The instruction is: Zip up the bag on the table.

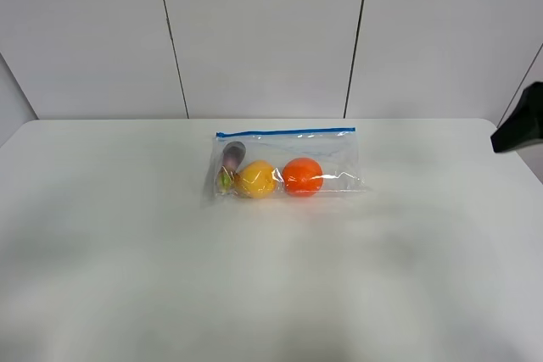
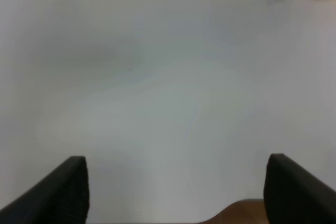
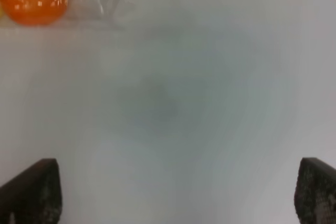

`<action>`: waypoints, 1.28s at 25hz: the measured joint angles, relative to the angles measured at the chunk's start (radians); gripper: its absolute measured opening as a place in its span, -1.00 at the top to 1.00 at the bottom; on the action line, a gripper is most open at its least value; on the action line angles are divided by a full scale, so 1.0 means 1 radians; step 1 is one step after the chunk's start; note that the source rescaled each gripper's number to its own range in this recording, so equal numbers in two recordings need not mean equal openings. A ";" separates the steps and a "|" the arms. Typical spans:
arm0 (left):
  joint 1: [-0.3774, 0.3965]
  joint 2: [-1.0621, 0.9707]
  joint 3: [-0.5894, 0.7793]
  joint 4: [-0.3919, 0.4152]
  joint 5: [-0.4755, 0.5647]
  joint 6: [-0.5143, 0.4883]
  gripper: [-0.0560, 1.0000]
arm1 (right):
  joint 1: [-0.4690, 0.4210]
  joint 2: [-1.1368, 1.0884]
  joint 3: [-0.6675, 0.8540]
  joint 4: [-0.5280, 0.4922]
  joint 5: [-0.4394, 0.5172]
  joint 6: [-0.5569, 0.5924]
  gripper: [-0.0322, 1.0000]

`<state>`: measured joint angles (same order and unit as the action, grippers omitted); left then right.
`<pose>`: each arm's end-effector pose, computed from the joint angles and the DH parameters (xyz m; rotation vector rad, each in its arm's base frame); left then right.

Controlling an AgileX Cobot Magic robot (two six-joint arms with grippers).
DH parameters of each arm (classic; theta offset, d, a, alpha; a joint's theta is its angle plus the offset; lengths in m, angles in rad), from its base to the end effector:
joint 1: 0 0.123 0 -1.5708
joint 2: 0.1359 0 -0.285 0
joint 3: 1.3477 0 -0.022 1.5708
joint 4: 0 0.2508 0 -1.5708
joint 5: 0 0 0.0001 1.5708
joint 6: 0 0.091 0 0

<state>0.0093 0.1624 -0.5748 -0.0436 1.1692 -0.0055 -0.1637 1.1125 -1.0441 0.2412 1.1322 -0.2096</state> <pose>0.0085 -0.0036 0.2897 -0.0139 2.2399 -0.0521 0.2006 -0.0132 0.3407 0.0079 2.6430 0.2018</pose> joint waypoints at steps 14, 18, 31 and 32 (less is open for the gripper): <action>0.000 0.000 0.000 0.003 0.000 -0.014 -0.69 | 0.000 -0.532 0.549 -0.231 -0.089 0.178 -0.97; 0.000 0.000 0.000 0.003 0.000 -0.014 -0.69 | 0.000 -0.645 0.549 -0.229 -0.107 0.181 -0.97; 0.000 0.000 0.000 0.003 0.000 -0.015 -0.69 | 0.126 -1.085 0.550 -0.227 -0.106 0.184 -0.97; 0.000 0.000 0.000 0.003 0.000 -0.015 -0.69 | 0.139 -1.105 0.550 -0.226 -0.106 0.184 -0.97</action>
<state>0.0093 0.1624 -0.5748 -0.0407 1.1692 -0.0205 -0.0248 0.0078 -0.4938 0.0149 1.0266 -0.0260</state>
